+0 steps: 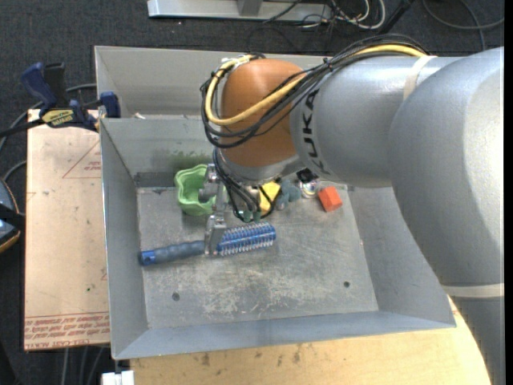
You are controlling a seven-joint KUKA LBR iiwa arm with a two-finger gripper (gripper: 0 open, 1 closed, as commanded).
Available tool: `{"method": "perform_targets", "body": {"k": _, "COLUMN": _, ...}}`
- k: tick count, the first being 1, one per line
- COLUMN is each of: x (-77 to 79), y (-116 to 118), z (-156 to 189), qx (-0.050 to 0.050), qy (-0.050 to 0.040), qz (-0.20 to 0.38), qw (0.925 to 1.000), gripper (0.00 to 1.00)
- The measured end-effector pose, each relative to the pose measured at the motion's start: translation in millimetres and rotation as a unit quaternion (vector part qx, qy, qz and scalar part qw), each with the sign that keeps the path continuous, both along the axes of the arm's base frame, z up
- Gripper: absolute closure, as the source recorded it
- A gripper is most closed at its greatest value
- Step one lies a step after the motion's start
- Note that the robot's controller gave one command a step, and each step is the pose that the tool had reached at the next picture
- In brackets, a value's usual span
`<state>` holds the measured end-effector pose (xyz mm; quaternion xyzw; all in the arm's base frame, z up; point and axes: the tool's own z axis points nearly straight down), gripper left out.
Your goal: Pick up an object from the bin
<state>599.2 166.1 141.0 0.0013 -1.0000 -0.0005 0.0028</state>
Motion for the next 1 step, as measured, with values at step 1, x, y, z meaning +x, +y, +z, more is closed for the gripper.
{"method": "perform_targets", "body": {"k": 1, "x": -17.5, "y": -45.5, "z": -65.4, "qx": 0.003, "qy": -0.0086, "qz": 0.082, "qw": 0.9966, "gripper": 0.00}}
